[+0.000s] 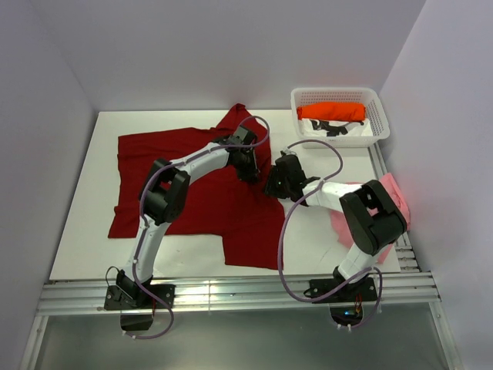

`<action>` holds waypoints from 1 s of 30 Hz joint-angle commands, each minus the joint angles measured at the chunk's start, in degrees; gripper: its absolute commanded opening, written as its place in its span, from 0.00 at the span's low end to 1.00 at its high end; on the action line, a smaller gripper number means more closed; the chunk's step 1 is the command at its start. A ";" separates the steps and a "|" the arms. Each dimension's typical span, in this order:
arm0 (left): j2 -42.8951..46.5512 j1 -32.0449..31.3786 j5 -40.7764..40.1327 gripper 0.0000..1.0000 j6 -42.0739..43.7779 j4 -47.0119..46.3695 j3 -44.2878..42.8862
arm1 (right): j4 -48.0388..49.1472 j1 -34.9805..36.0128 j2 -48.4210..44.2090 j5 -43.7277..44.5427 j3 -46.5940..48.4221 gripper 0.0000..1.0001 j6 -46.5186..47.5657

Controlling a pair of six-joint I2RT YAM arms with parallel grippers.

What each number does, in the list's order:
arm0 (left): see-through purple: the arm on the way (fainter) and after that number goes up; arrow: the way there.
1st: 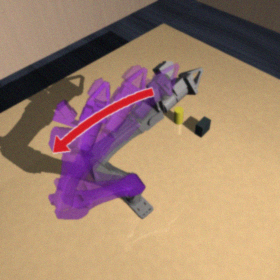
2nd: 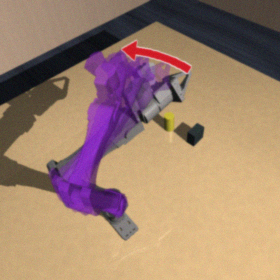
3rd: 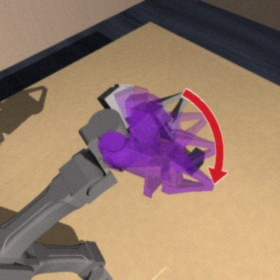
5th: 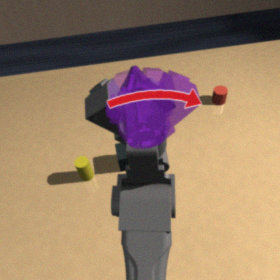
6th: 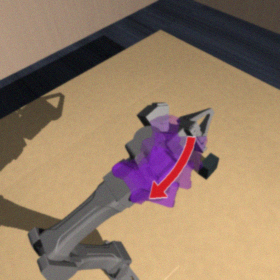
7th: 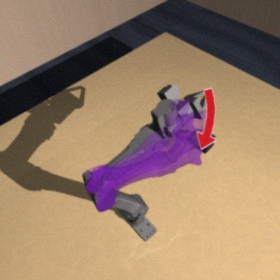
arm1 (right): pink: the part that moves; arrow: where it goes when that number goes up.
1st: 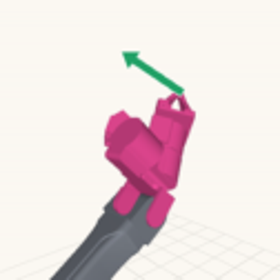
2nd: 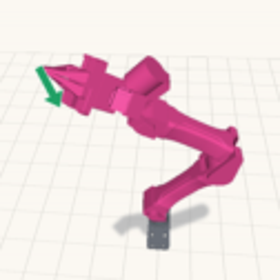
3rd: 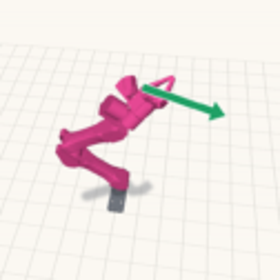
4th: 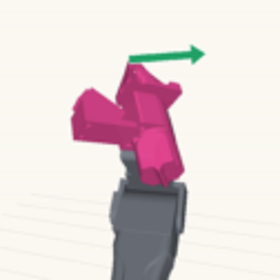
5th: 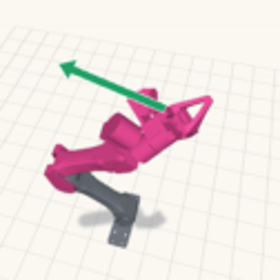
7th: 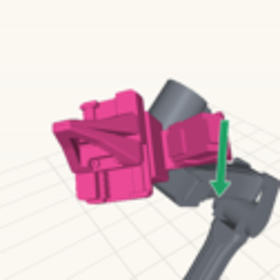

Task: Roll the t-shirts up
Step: Flatten the tshirt

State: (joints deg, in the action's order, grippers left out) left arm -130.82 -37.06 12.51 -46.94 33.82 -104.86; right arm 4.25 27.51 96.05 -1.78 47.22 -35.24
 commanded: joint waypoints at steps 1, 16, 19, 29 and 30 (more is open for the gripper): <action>0.66 -0.03 -1.26 0.00 1.15 0.54 -2.19 | 3.65 0.09 -4.90 3.19 -2.04 0.42 -0.35; 0.75 1.02 0.06 0.00 1.85 -1.13 1.24 | 4.37 -3.95 -3.34 -0.59 -3.10 0.40 -2.11; 0.57 1.11 0.41 0.00 1.94 -1.13 1.06 | 3.66 -4.04 -1.75 -1.29 -2.05 0.37 -2.02; 0.48 1.11 1.90 0.00 1.85 -2.01 0.09 | 2.60 -4.13 -0.51 -0.69 -0.90 0.07 -1.93; 0.48 1.11 1.90 0.00 1.76 -2.36 0.09 | 2.78 -4.13 -2.08 0.19 -1.86 0.04 -2.11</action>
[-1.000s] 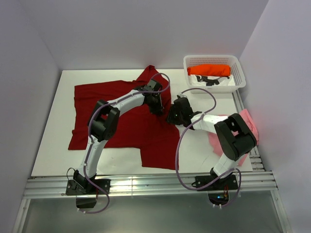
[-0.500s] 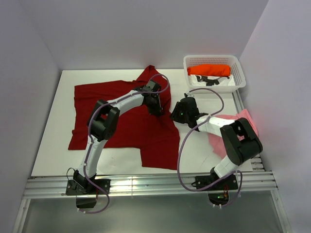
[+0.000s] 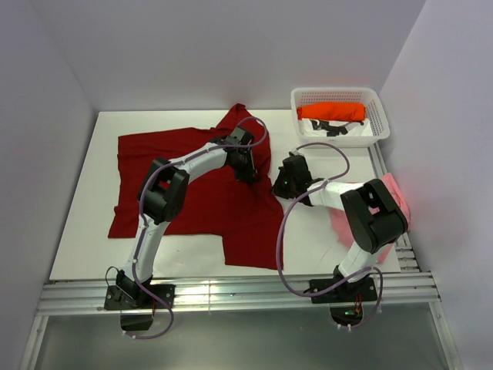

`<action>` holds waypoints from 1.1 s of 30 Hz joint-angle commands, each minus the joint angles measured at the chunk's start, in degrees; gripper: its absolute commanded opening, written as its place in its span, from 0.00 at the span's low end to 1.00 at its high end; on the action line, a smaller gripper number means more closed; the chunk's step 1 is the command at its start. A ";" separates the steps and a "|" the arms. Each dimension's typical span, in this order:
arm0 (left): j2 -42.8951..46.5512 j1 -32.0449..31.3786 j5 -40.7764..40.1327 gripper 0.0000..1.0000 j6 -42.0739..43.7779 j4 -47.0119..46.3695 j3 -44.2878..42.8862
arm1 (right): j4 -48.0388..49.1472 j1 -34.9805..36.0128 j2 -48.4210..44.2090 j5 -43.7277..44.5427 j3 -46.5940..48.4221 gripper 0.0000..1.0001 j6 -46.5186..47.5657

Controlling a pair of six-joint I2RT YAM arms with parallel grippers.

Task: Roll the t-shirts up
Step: Flatten the tshirt

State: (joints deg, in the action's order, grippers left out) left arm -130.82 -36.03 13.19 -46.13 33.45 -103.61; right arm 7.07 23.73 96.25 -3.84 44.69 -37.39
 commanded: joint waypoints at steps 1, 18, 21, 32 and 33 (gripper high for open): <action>0.48 0.17 1.40 0.00 0.87 -2.16 -1.24 | -0.30 -0.26 -3.16 3.73 0.23 0.00 -0.05; 0.92 0.96 5.26 0.55 0.51 -4.19 -6.42 | -10.85 -3.86 -9.77 17.90 -4.43 0.00 -8.58; 0.40 2.98 4.74 0.58 1.30 -2.52 -9.84 | -11.56 -4.74 -11.16 18.69 -5.74 0.00 -9.90; -9.00 8.61 6.93 0.59 0.43 -3.30 -24.45 | -17.79 -5.00 -11.69 19.30 -4.44 0.38 -11.31; -9.79 8.78 7.20 0.59 0.25 -4.00 -24.01 | -18.05 -5.00 -12.31 19.65 -4.35 0.39 -11.04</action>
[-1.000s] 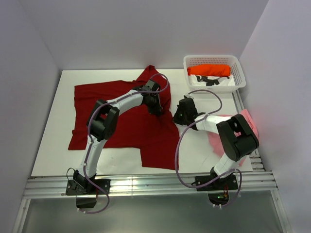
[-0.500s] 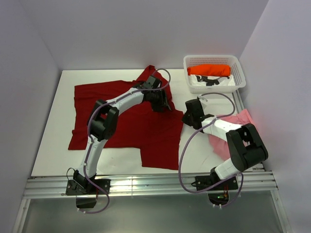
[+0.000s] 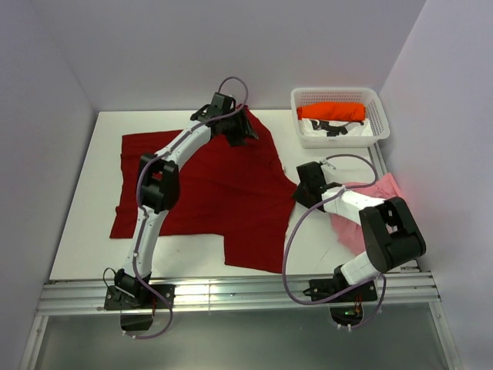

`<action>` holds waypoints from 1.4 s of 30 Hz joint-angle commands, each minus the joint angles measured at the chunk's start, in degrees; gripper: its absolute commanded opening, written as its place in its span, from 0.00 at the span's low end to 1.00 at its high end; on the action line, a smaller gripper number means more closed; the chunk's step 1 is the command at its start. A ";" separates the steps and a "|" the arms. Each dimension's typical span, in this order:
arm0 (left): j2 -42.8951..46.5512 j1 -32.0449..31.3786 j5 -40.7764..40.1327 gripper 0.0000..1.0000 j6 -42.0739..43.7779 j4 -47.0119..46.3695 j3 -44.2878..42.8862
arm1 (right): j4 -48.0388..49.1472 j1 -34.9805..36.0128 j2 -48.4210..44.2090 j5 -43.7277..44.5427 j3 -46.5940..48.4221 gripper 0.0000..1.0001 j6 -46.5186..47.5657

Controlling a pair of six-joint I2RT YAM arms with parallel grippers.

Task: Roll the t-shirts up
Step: Flatten the tshirt

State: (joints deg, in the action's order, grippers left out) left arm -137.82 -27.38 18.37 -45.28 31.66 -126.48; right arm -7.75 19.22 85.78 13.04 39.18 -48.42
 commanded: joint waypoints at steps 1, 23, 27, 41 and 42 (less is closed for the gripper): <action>-3.24 0.39 2.37 0.59 -1.04 -2.83 -0.97 | -3.06 -0.59 -3.50 3.04 1.16 0.39 0.08; 0.70 5.23 -2.46 0.53 3.70 -1.68 17.30 | -8.15 -2.00 26.62 -4.68 44.22 0.23 9.75; 1.06 5.14 -0.98 0.53 4.41 -2.30 18.55 | -11.66 -1.73 31.81 -3.81 49.49 0.23 8.79; -5.62 1.80 0.78 0.57 3.53 2.10 1.85 | -14.75 -1.65 40.34 -4.69 57.15 0.25 7.56; -5.44 1.80 0.96 0.57 3.09 1.57 2.28 | -15.10 -1.65 41.13 -5.04 57.41 0.25 7.38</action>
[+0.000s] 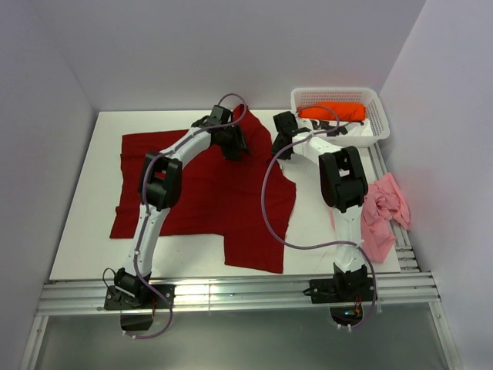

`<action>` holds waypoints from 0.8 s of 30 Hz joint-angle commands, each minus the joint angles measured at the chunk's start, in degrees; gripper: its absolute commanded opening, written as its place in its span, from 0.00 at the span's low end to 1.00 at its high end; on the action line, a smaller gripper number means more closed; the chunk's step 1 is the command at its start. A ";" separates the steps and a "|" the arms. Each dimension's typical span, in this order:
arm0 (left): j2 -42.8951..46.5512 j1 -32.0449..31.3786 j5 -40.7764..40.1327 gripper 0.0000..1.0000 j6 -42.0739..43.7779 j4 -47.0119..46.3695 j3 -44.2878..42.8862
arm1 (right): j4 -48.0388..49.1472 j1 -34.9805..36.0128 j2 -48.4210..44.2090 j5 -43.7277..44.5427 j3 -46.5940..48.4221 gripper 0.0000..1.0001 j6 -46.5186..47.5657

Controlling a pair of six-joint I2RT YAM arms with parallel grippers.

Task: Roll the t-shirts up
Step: Flatten the tshirt

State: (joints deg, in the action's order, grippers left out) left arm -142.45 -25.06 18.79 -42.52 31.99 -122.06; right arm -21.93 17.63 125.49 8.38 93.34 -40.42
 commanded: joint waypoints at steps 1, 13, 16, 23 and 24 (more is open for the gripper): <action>-0.72 -0.78 0.64 0.57 0.16 0.54 -2.13 | -0.83 0.04 1.60 -0.82 3.86 0.25 -0.62; -5.03 -3.33 1.52 0.56 -1.60 -0.17 -5.65 | 11.11 0.04 -4.99 -8.12 -3.16 0.24 0.08; -5.29 -3.51 1.52 0.56 -1.69 -0.43 -5.56 | 15.33 0.04 -7.80 -10.14 -6.76 0.24 0.17; -5.29 -3.68 -0.06 0.56 -0.81 0.97 -6.35 | 18.42 -0.14 -10.27 -9.61 -10.19 0.29 1.14; -5.38 -3.68 -0.24 0.56 -0.72 1.23 -6.35 | 17.72 -0.14 -9.22 -9.53 -9.41 0.29 1.05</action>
State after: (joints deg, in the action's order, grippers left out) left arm -145.97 -27.68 19.57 -44.16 31.29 -126.93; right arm -7.14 17.63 118.50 -0.99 83.83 -40.38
